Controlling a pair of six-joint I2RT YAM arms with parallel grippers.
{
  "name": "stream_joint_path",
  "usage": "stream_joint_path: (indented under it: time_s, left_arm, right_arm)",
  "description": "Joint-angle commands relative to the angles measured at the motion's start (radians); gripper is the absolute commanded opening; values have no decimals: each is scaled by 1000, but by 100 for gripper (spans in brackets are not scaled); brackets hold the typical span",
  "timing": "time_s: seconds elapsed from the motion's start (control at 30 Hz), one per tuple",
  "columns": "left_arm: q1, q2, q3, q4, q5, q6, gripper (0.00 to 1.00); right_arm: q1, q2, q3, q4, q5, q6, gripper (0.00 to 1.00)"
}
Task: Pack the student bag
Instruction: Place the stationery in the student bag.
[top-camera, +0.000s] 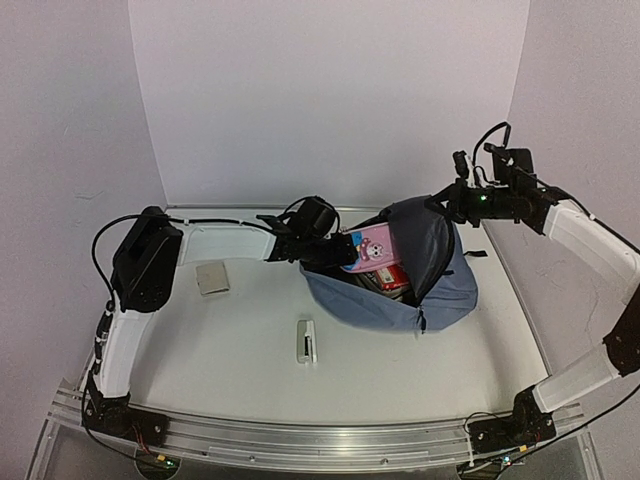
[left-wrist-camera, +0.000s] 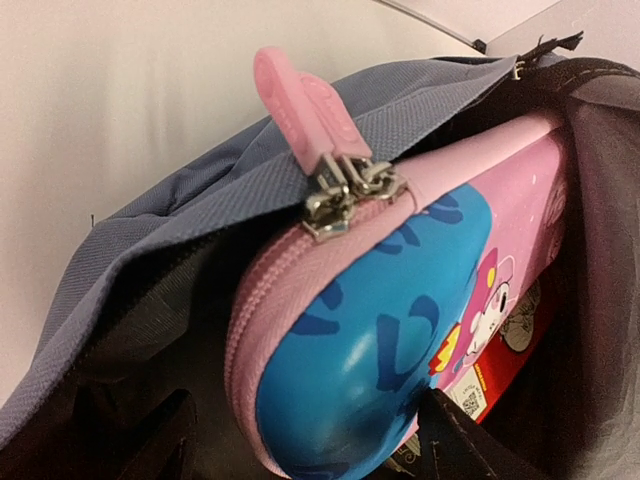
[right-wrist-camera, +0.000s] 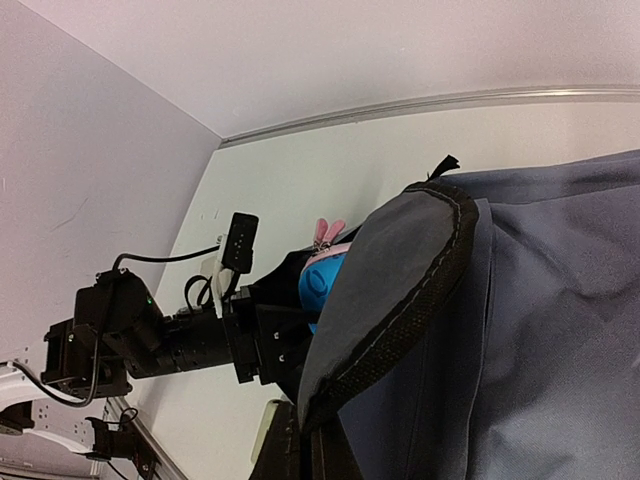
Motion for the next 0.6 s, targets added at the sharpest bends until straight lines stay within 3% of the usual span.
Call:
stream_joint_path:
  time_s: [0.0, 0.4, 0.57]
  left_arm:
    - [-23, -55, 61, -55, -75, 40, 71]
    - [-78, 176, 347, 11, 178, 64, 61]
    - [-92, 193, 401, -13, 166, 97, 63]
  right_arm:
    - [4, -49, 5, 74, -23, -5, 0]
    - [5, -47, -9, 85, -32, 4, 0]
    - [7, -55, -20, 85, -29, 6, 0]
